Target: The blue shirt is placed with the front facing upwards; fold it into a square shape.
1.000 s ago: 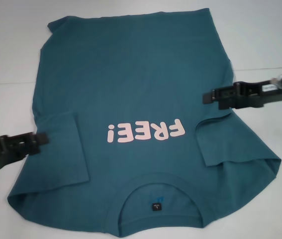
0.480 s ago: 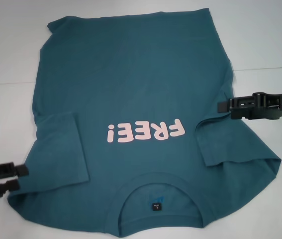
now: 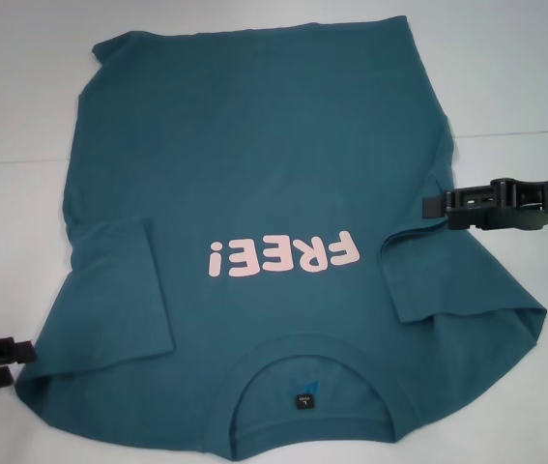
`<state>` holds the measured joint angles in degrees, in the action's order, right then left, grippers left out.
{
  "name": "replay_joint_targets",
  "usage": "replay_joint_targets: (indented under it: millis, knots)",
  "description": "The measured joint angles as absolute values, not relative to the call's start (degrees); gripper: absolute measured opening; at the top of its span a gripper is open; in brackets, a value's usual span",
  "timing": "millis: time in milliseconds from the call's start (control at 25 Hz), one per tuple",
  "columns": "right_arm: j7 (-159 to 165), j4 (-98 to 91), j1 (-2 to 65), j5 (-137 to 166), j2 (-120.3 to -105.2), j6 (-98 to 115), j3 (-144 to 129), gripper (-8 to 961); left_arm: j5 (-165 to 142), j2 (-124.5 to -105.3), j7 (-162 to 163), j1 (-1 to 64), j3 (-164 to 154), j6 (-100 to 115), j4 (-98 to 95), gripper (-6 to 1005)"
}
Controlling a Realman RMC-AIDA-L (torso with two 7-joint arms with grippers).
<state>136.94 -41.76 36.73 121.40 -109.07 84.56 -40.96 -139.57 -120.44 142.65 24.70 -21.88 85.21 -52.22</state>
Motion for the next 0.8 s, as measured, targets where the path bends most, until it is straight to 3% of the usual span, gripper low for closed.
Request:
replay_joint_targets:
  millis: [800]
  knots:
    - [136.93,-41.68,36.45,121.37,-109.08,84.22,-40.71,737,-141.29,-120.40,142.55,25.44,-22.60,80.95,-48.78,539]
